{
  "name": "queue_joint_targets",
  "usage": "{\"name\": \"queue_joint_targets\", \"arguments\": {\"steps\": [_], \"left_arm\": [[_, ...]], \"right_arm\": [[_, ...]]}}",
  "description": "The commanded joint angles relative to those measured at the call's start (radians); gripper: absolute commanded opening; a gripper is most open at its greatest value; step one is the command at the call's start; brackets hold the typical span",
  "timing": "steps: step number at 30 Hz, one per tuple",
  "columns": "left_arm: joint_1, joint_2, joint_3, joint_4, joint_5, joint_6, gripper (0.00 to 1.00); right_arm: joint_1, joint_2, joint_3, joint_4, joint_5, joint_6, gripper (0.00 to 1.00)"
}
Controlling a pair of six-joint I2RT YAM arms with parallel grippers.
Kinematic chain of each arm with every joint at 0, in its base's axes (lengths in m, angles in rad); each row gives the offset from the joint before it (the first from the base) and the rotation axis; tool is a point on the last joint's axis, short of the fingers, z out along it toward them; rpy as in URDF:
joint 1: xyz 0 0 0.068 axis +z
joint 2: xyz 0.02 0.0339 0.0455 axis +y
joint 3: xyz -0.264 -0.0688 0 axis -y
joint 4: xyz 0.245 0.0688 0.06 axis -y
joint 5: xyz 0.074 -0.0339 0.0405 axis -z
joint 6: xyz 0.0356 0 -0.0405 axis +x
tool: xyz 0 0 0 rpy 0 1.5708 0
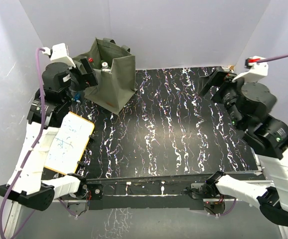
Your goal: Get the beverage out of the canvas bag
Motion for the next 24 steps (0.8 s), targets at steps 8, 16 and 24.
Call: {"name": "queue_joint_targets", "arguments": {"steps": [8, 16, 24], "left_arm": [[0.172, 0.082, -0.179, 0.022, 0.17, -0.211, 0.97], [0.27, 0.142, -0.252, 0.051, 0.255, -0.451, 0.97], [0.317, 0.274, -0.171, 0.018, 0.281, -0.815, 0.97]], "right_arm": [[-0.228, 0.071, -0.246, 0.036, -0.183, -0.018, 0.98], [-0.34, 0.106, -0.367, 0.042, -0.346, -0.047, 0.98], [-0.389, 0.082, -0.457, 0.068, -0.393, -0.065, 0.98]]}}
